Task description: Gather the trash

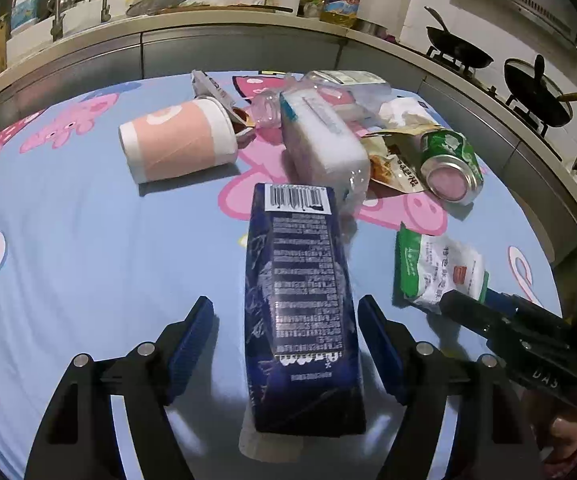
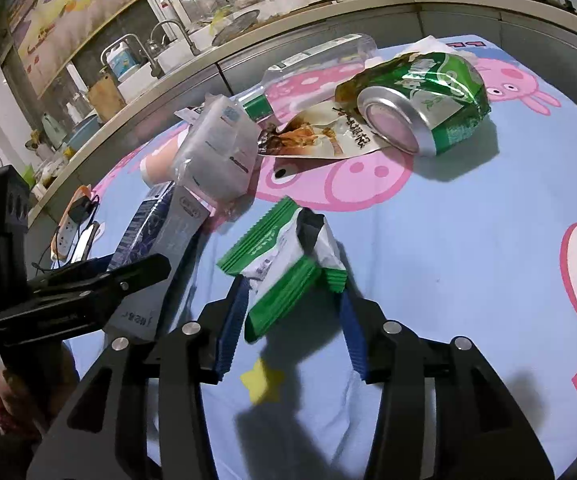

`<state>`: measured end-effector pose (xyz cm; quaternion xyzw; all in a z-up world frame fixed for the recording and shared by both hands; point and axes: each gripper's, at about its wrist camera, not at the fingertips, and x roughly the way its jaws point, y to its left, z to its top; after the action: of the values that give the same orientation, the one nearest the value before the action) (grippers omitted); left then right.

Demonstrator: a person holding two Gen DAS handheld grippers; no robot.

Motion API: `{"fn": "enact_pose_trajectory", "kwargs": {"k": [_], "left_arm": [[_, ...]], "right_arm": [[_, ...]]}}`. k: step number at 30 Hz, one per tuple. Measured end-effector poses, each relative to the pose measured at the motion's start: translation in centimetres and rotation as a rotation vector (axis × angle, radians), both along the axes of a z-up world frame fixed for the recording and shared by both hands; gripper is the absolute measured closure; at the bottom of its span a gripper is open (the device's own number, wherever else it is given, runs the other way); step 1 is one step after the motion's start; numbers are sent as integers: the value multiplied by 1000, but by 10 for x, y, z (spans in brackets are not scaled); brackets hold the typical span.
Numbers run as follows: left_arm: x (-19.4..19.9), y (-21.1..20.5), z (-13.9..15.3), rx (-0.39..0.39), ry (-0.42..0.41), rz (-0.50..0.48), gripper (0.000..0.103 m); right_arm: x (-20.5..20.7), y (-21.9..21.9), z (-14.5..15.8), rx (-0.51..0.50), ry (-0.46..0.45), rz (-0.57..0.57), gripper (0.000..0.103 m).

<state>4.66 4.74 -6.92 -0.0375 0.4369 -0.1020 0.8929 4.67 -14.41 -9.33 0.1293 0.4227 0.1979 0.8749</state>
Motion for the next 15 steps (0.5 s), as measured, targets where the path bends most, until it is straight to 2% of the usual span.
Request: {"fn": "enact_pose_trajectory", "kwargs": {"k": [9, 12, 15], "left_arm": [[2, 2, -3, -6, 8, 16, 28], [3, 2, -3, -6, 9, 16, 28], [2, 2, -4, -7, 9, 15, 28]], "right_arm": [[1, -1, 0, -8, -8, -10, 52], [1, 0, 0, -9, -10, -9, 49], [0, 0, 0, -11, -15, -10, 41]]}}
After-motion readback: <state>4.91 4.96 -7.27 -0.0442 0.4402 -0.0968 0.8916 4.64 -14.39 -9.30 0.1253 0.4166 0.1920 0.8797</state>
